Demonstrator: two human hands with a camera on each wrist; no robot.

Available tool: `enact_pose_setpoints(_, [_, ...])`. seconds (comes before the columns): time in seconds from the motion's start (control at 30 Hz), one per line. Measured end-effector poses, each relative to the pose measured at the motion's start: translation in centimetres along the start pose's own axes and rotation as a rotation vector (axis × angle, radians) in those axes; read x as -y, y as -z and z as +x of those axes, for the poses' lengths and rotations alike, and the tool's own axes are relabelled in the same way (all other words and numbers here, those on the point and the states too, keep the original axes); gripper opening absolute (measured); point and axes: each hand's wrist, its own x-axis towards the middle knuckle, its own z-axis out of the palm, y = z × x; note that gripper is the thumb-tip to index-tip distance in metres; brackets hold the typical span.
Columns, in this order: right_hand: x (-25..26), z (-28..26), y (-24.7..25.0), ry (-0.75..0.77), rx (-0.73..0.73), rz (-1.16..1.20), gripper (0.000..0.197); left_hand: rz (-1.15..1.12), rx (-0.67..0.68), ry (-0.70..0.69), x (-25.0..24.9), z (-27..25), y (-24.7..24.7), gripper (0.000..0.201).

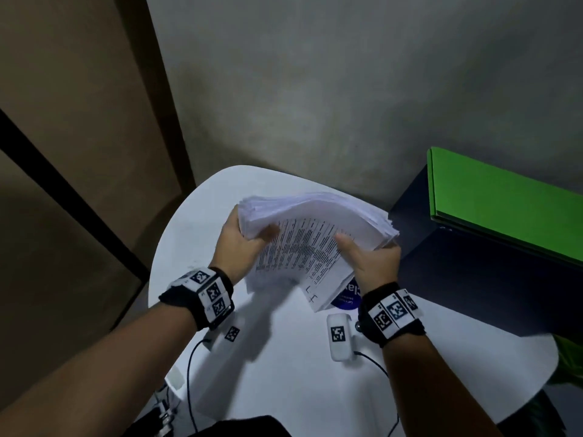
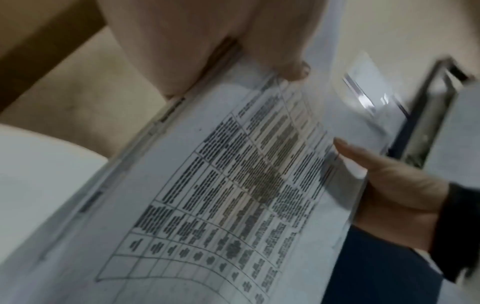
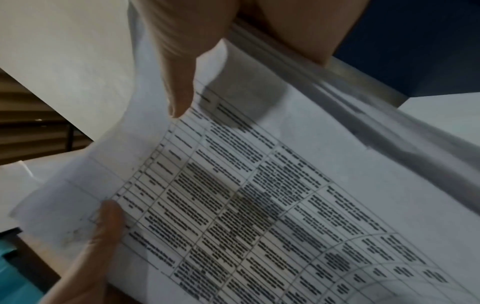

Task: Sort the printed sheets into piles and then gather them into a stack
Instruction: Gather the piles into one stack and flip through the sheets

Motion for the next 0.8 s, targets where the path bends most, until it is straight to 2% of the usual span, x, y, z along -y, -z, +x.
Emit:
enact_pose_setpoints(0.07, [0.0,-0.3,-0.3,-0.008,0.016,-0.001,0.026,-0.045,-0.019,-0.034,-0.1,0.0,0.3,0.066])
enact_pose_setpoints(0.17, [-0.4,-0.4,-0.2,-0.005,0.024,0.022,0.026,-0.102,-0.066,-0.127,-1.7,0.2,0.0,0.072])
enact_pose_setpoints(0.33, [-0.6,-0.3,-0.6,0.035,-0.018,0.038,0.032,-0.076,-0.316,-0.223,-3.4,1.0,-1.4,0.030])
enact_pose_setpoints(0.47, [-0.4,0.0,-0.7,0.053,-0.001,0.063,0.031,-0.026,-0.330,-0.251,-3.8,1.5,-1.7,0.028])
enact_pose_setpoints(0.57, [-0.8,0.1,-0.7,0.059,0.002,0.060,0.037,-0.013,-0.377,-0.209,-3.9,1.9,-2.0,0.016])
enact_pose_setpoints(0.63, [-0.8,0.1,-0.9,0.042,-0.002,0.058,0.040,-0.048,-0.408,-0.199,-4.2,2.2,-2.2,0.017])
enact_pose_setpoints(0.7, [-1.0,0.1,-0.8,0.034,-0.008,0.065,0.039,-0.090,-0.361,-0.196,-4.4,2.2,-2.0,0.024])
enact_pose_setpoints(0.8, [-1.3,0.4,-0.6,0.009,-0.018,0.069,0.038,-0.075,-0.087,-0.189,-3.4,2.2,-0.7,0.052])
